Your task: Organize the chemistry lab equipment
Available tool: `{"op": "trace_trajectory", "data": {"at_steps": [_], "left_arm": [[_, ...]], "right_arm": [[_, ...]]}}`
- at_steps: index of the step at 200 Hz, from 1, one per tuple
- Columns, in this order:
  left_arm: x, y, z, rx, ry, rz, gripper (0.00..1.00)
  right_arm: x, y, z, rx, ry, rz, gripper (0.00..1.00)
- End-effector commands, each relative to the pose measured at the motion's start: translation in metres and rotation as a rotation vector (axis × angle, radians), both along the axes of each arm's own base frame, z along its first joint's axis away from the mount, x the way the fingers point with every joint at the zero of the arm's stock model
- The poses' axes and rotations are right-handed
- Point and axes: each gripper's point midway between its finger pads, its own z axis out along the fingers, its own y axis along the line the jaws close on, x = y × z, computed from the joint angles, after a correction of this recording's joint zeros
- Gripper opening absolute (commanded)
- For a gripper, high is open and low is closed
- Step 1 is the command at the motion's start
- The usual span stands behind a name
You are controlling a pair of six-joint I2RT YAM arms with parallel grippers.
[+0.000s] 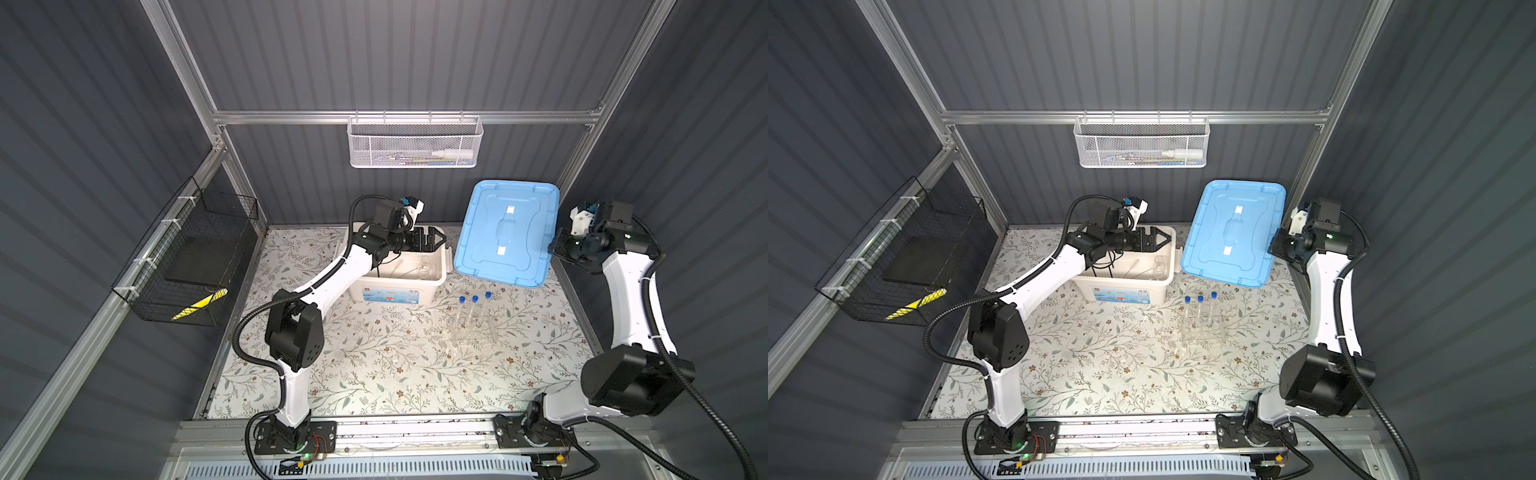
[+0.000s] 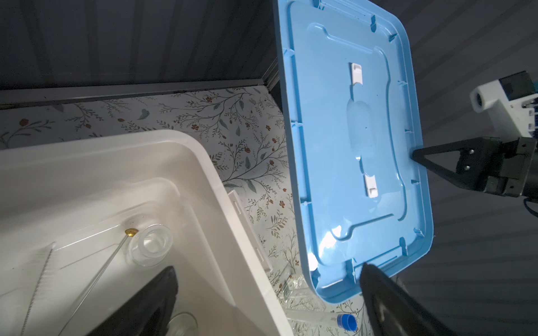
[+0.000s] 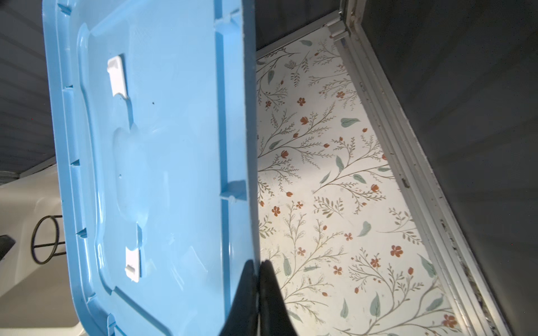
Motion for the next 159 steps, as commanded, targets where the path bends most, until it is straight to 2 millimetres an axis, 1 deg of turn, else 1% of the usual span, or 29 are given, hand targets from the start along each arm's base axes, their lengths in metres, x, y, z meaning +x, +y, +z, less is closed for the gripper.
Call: {"op": "trace_trajectory", "data": {"at_steps": [1,20,33,63,96,127,145,159], "left_arm": [[-0.002,-0.014,0.016,-0.061,-0.013,-0.041,1.00],[-0.002,-0.020,0.016,-0.072,-0.004,-0.056,0.99],[-0.002,-0.022,0.014,-0.076,0.005,-0.063,0.99],[-0.003,-0.022,0.016,-0.089,0.008,-0.066,0.99],[-0.008,-0.021,0.013,-0.088,0.014,-0.077,0.98],[-0.012,-0.017,0.015,-0.096,0.007,-0.076,0.97],[-0.016,-0.016,0.021,-0.119,-0.001,-0.079,0.96],[-0.016,-0.015,0.025,-0.139,-0.007,-0.074,0.93]], "right_arm": [[0.001,0.019,0.021,0.072,-0.078,0.054,0.02],[0.004,0.027,0.019,0.096,-0.082,0.076,0.02],[0.007,0.036,0.016,0.107,-0.079,0.102,0.02],[0.016,0.059,0.013,0.120,-0.078,0.161,0.02],[0.027,0.080,0.000,0.126,-0.049,0.209,0.02],[0.034,0.088,-0.011,0.154,-0.038,0.218,0.02],[0.036,0.092,-0.015,0.167,-0.040,0.227,0.02],[0.037,0.096,-0.017,0.171,-0.042,0.238,0.02]]}}
